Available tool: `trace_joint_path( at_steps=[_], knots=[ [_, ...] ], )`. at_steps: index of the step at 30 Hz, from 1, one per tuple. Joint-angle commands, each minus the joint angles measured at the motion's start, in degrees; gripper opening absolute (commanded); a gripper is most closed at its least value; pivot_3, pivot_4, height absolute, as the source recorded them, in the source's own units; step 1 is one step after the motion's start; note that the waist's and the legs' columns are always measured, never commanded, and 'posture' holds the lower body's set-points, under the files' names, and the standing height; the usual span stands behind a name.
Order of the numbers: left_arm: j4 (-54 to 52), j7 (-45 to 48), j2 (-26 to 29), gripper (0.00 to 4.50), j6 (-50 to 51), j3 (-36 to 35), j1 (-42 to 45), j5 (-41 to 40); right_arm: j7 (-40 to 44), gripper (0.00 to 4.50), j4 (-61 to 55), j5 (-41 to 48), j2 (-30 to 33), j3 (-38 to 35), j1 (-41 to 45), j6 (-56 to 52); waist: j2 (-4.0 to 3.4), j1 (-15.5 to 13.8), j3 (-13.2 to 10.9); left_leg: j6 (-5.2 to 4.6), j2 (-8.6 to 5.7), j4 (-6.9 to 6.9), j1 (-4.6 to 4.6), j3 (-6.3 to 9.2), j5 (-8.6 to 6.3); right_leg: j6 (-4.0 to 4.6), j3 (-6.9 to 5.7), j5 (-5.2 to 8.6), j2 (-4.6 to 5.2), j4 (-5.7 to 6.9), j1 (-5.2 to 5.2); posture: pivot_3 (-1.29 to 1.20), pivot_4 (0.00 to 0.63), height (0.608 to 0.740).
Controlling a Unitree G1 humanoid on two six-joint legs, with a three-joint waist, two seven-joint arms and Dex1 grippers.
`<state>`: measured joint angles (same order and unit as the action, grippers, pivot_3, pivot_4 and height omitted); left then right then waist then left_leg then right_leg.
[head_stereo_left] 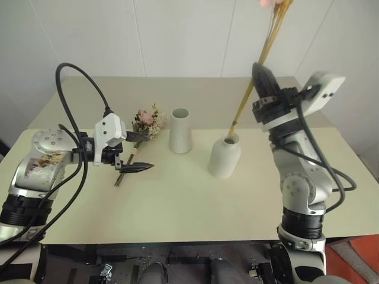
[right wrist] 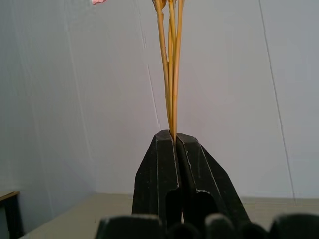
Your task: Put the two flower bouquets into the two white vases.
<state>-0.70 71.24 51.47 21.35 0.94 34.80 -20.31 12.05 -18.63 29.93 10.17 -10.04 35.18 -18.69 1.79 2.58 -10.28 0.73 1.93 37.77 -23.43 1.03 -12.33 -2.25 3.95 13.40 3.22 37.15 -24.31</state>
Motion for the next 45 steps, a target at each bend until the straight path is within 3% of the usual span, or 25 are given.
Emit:
trace_joint_path(
  at_steps=[1, 13, 16, 26, 27, 31, 33, 39, 45],
  knots=[
    [-1.5, -0.3, 0.6, 4.5, -0.7, -2.0, 0.1, -0.4, 0.2, 0.01, 0.2, -1.5, -0.2, 0.0, 0.7, 3.2, 0.0, 0.0, 0.0, 0.0, 0.0, 0.0, 0.0, 0.0, 0.0, 0.0, 0.0, 0.0, 0.0, 0.01, -0.01, 0.0, 0.15, 0.74],
    [-2.2, -0.7, 1.2, 4.5, -0.6, -2.7, -0.8, -0.7, 2.3, 0.01, -0.9, -3.5, -0.9, 2.9, -3.9, 4.6, 0.0, 0.0, 0.0, 0.0, 0.02, -0.01, 0.01, 0.01, 0.0, 0.0, 0.0, 0.01, -0.02, 0.01, -0.01, 0.0, 0.15, 0.74],
    [-2.1, -0.6, 1.3, 4.5, -0.6, -2.7, -0.9, -0.7, 3.6, 0.75, -2.1, -1.7, -1.2, 3.0, -5.1, 4.0, 0.0, 0.0, 0.0, 0.0, 0.01, -0.01, -0.01, 0.01, 0.0, 0.0, 0.0, 0.01, -0.02, 0.0, -0.02, 0.0, 0.15, 0.74],
    [-1.4, -0.9, 3.1, 4.5, 0.5, -5.4, -4.6, -0.8, 7.5, 4.26, -13.4, 4.4, 3.7, 2.6, -15.9, -1.2, 0.0, 0.0, 0.0, 0.0, 0.02, -0.02, 0.0, 0.02, 0.0, 0.0, -0.01, 0.02, -0.01, -0.02, -0.01, 0.0, 0.15, 0.74],
    [-1.3, -1.4, 3.4, 4.5, 0.7, -5.8, -5.4, -0.5, 7.5, 4.44, -14.5, 4.8, 4.6, 2.5, -17.2, -2.0, 0.0, 0.0, 0.0, 0.0, 0.03, -0.02, 0.0, 0.02, 0.0, 0.01, -0.01, 0.02, -0.02, -0.02, 0.0, 0.0, 0.15, 0.74],
    [1.3, -12.6, 4.1, 4.5, 3.6, -4.5, -6.6, 8.1, 11.1, 4.44, -20.5, 5.9, 15.4, -0.1, -23.3, -8.1, 0.0, -0.1, 0.0, 0.0, 0.02, -0.01, 0.06, 0.0, 0.0, -0.01, 0.0, 0.04, -0.01, -0.02, 0.05, 0.0, 0.15, 0.74],
    [1.9, -16.9, 3.4, 4.5, 4.2, -3.4, -6.5, 11.4, 12.5, 4.44, -21.8, 11.4, 21.4, -3.9, -23.8, -13.0, 0.02, -0.3, 0.0, 0.0, 0.01, 0.0, 0.09, 0.0, 0.0, -0.03, -0.01, 0.05, 0.0, -0.02, 0.08, 0.0, 0.15, 0.74],
    [2.8, -20.7, -2.1, 4.5, 14.5, 0.4, -1.1, 12.3, 21.7, 4.44, -23.3, 17.0, 38.1, -9.5, -23.8, -19.2, 0.07, -0.8, 0.0, 0.0, 0.0, 0.0, 0.08, 0.02, 0.0, -0.05, -0.03, 0.06, 0.0, -0.07, 0.13, 0.0, 0.15, 0.74],
    [14.7, -24.1, -8.9, 4.5, 20.3, 6.4, 9.4, 16.3, 24.8, 4.44, -24.8, 21.4, 44.5, -11.3, -22.7, -21.4, 0.13, -1.2, 0.0, 0.0, -0.03, 0.02, 0.06, 0.04, 0.0, -0.16, -0.03, 0.12, -0.01, -0.09, 0.15, 0.0, 0.15, 0.74]
  ],
)
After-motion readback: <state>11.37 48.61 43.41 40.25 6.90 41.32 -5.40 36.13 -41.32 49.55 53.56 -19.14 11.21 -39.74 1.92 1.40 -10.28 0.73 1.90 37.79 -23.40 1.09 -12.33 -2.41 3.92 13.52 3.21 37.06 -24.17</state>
